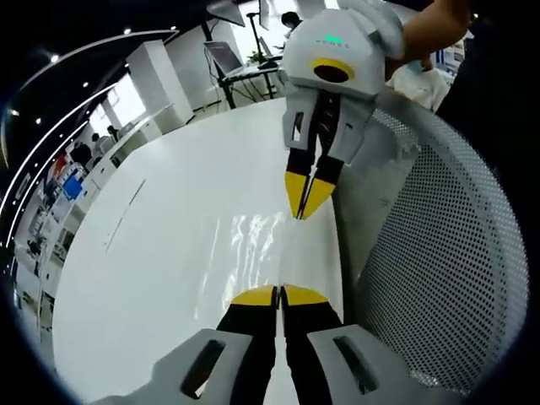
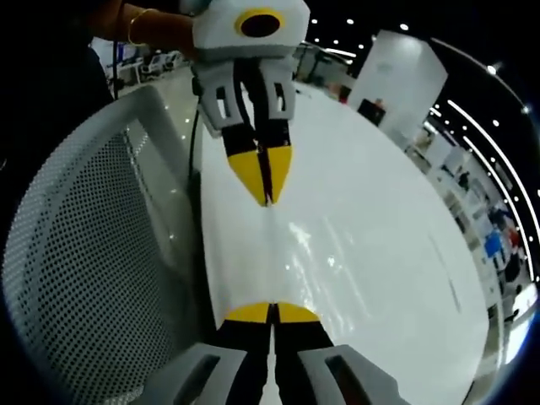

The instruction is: Open the resealable bag by pulling the two sides of the seal apart until the entire bag opening is separated and visibly accessible.

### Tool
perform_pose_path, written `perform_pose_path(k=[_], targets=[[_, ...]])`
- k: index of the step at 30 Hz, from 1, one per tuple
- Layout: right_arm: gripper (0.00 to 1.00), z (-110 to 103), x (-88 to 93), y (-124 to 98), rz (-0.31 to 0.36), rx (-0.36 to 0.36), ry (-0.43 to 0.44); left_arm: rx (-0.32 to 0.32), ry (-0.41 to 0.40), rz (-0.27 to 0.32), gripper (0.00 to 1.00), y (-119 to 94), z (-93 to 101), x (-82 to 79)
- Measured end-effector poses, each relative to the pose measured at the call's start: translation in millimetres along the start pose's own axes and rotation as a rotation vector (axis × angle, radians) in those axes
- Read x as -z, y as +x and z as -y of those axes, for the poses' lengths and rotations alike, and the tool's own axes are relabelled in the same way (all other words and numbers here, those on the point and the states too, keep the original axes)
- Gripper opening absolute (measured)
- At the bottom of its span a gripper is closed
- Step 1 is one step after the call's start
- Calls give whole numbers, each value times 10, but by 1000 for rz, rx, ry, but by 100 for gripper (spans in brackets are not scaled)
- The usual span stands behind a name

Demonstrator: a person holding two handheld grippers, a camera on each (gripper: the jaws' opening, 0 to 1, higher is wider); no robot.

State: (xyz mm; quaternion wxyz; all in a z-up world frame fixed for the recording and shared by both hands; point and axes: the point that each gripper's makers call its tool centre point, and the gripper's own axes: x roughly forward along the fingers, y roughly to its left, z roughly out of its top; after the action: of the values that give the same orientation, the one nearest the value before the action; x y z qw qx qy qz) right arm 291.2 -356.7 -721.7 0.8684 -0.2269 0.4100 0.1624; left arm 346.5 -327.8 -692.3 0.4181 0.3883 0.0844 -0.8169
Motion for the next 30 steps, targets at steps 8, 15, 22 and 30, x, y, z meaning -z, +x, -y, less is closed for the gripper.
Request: perform_pose_path(k=[8, 15, 22, 30], targets=[[0, -8, 20, -1, -24, -4, -48, 7, -109, 41, 7, -88, -108, -98], [0, 14, -32, -3, -32, 16, -101, 8, -109, 41, 9, -64, -109, -187], [0, -29, -72, 13, -43, 4, -166, 12, -106, 23, 8, 56, -89, -184], [0, -40, -116, 35, -48, -4, -209, 49, -104, 30, 7, 163, -55, -284]])
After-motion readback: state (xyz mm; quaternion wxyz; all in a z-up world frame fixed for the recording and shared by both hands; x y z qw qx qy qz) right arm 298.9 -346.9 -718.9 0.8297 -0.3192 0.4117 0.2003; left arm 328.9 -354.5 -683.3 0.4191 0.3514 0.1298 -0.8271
